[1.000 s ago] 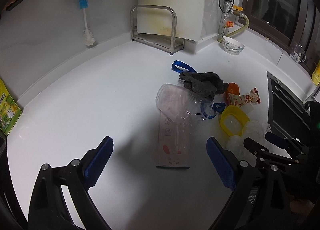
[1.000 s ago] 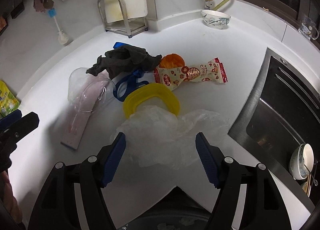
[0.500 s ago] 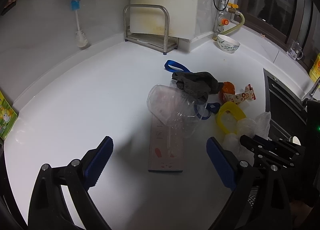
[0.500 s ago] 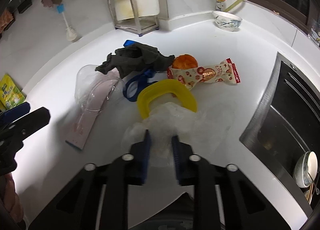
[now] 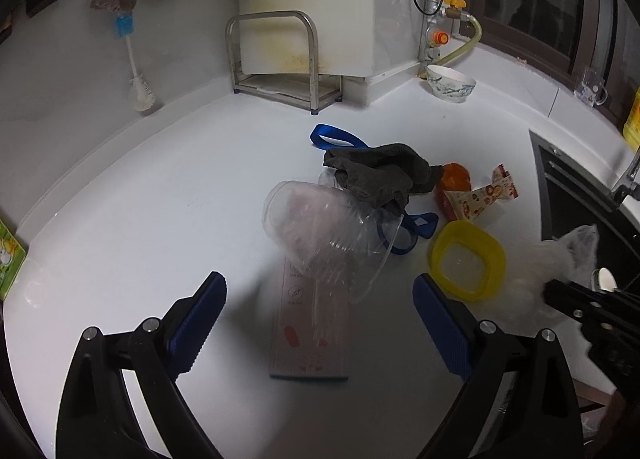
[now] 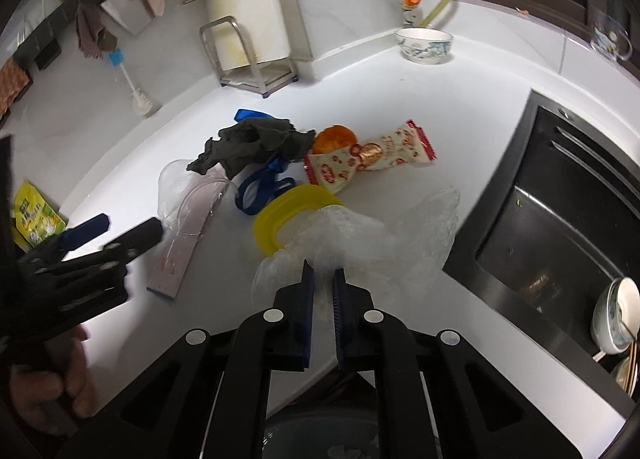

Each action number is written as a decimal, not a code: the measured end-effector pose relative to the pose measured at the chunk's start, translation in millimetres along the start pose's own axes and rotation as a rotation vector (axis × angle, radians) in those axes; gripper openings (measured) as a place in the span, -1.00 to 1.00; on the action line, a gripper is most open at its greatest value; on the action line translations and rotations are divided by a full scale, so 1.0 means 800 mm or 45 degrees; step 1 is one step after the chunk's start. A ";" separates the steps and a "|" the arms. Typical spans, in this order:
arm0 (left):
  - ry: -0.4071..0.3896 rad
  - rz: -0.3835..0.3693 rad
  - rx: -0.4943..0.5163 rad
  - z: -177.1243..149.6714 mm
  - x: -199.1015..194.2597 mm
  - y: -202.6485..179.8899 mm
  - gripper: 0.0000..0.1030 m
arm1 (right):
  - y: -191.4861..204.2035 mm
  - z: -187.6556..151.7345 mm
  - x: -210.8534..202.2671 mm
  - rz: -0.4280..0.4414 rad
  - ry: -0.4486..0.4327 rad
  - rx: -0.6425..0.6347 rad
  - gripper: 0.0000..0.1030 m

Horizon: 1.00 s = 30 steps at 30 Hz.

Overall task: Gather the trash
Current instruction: 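Grasp the clear plastic bag with the right tool while the left tool grasps the clear cup, then carry the bag and cup over the bin and open both tools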

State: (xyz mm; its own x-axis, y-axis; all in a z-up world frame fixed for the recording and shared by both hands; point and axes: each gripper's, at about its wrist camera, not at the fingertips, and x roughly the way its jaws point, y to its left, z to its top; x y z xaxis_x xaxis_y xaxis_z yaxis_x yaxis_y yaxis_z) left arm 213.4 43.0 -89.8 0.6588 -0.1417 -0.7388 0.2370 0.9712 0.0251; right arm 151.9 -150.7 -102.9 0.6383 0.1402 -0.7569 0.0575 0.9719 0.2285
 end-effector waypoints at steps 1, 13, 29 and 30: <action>-0.006 0.018 0.011 0.000 0.007 -0.003 0.80 | -0.002 -0.001 -0.001 -0.002 -0.001 0.005 -0.83; -0.036 0.141 0.075 0.008 0.056 -0.018 0.67 | -0.017 -0.013 -0.007 0.002 0.009 0.059 -0.83; 0.027 0.005 -0.072 0.020 0.053 0.010 -0.22 | -0.007 -0.019 -0.009 0.031 0.016 0.037 -0.83; 0.029 0.004 -0.076 0.020 0.051 0.011 -0.22 | -0.006 -0.019 -0.009 0.032 0.015 0.035 -0.83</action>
State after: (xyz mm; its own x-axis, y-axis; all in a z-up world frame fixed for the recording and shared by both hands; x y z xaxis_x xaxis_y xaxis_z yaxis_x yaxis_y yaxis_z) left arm 253.7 43.0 -109.0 0.6432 -0.1346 -0.7538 0.1912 0.9815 -0.0122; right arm 135.4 -153.5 -107.7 0.6307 0.1667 -0.7579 0.0626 0.9625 0.2638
